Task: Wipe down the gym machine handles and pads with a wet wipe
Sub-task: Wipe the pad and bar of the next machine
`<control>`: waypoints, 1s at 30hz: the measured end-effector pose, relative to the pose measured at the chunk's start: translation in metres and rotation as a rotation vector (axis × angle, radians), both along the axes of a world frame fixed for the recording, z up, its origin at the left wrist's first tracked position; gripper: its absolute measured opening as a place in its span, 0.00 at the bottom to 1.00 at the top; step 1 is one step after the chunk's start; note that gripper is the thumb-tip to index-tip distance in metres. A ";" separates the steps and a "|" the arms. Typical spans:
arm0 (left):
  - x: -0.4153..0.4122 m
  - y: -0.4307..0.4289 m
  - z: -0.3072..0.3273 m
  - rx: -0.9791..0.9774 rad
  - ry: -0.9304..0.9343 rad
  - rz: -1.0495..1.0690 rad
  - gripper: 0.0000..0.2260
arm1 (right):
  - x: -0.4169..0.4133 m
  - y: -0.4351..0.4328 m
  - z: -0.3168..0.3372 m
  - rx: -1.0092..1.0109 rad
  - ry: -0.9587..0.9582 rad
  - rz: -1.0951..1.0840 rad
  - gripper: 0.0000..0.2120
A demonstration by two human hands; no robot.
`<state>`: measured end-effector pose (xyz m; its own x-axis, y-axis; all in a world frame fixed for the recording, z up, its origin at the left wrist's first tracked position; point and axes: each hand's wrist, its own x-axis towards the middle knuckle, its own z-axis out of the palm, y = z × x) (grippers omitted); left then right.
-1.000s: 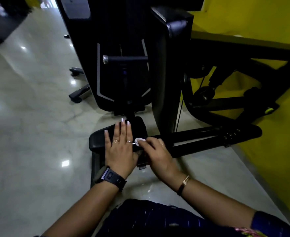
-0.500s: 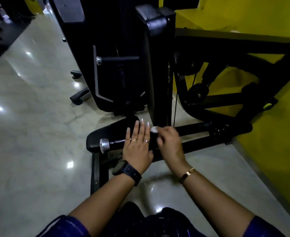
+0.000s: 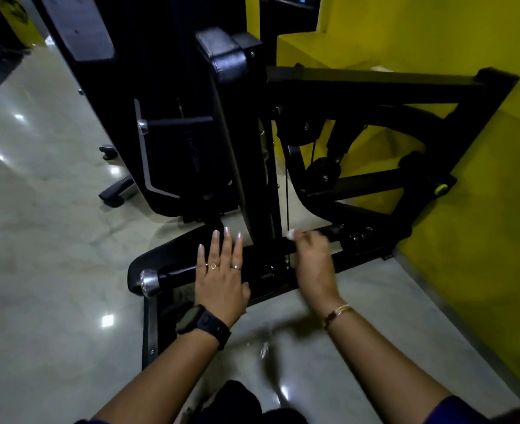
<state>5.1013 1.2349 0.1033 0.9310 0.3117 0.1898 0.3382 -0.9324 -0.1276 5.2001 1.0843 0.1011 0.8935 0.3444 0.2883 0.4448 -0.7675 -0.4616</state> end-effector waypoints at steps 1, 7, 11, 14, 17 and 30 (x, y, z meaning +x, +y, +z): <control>0.000 0.002 -0.002 0.021 -0.011 -0.012 0.48 | -0.012 0.007 0.002 -0.011 -0.013 0.084 0.15; 0.001 0.006 -0.009 0.062 -0.051 -0.041 0.49 | 0.013 -0.025 0.009 -0.172 -0.080 0.024 0.20; -0.002 0.004 -0.008 0.076 0.021 -0.010 0.46 | 0.030 -0.026 0.015 -0.121 -0.032 -0.215 0.16; -0.003 0.005 -0.007 0.064 0.022 -0.007 0.48 | 0.016 -0.009 0.020 -0.141 0.007 -0.135 0.14; -0.003 0.007 -0.008 0.038 -0.006 -0.029 0.50 | 0.020 -0.024 0.018 -0.163 -0.005 -0.047 0.15; -0.031 0.042 0.003 -0.019 -0.150 0.047 0.30 | -0.068 0.079 0.017 0.130 0.098 0.324 0.13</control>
